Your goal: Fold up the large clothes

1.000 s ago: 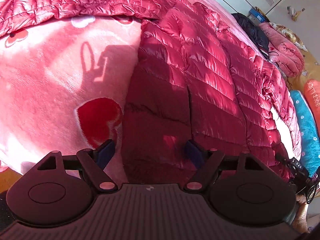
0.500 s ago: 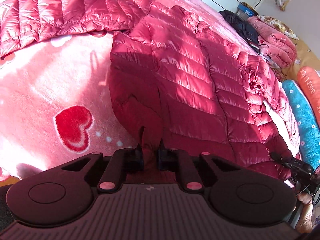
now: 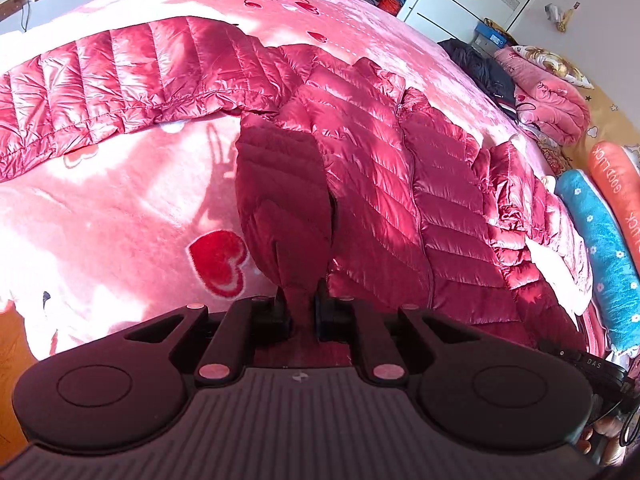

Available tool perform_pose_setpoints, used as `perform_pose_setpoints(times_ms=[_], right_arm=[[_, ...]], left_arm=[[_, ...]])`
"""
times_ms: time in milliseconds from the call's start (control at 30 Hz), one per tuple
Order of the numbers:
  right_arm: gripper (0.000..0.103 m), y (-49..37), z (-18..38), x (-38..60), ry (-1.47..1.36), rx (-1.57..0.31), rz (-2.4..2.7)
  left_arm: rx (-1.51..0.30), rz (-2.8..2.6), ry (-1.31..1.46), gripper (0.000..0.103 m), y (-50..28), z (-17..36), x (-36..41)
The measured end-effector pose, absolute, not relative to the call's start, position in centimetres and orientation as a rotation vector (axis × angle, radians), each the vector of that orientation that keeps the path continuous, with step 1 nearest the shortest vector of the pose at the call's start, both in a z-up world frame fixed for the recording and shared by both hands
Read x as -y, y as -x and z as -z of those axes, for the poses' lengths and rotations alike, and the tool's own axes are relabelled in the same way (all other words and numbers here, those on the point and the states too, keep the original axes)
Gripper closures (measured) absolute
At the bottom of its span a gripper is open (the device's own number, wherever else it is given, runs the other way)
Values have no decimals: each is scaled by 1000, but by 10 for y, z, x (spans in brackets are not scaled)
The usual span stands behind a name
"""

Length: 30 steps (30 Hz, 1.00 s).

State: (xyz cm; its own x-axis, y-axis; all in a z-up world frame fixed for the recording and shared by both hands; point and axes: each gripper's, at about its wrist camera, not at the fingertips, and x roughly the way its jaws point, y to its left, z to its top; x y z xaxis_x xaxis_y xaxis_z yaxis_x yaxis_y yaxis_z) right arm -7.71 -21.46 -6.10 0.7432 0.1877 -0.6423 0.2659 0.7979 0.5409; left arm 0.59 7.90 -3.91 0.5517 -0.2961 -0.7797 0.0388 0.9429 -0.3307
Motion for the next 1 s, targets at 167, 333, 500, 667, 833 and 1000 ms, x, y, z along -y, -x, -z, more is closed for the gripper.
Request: perform_pose_setpoints(times_ms=[167,333,500,667,833,1000], right_arm=[[96,92,52,209,-634,-762,58],[95,98,47,204,-623,-791,83],[72,96,42,204,-593,-824,117],[55,111,36,213,-627,-754,160],[52,127,23,229,-675,-640,201],[39,140,7,258,-760,-500,248]], left_arm=[[-1006,192,263,92,-1,47,-82],[-1049,175,208,87,-9,59,-74],[-1042,167,202,79,-6,52,-86],[-970,162,141,54,14,28,-92],[-882,197,113,50,28,-11,-78],[-779,277,130,46,24,-53,-40]])
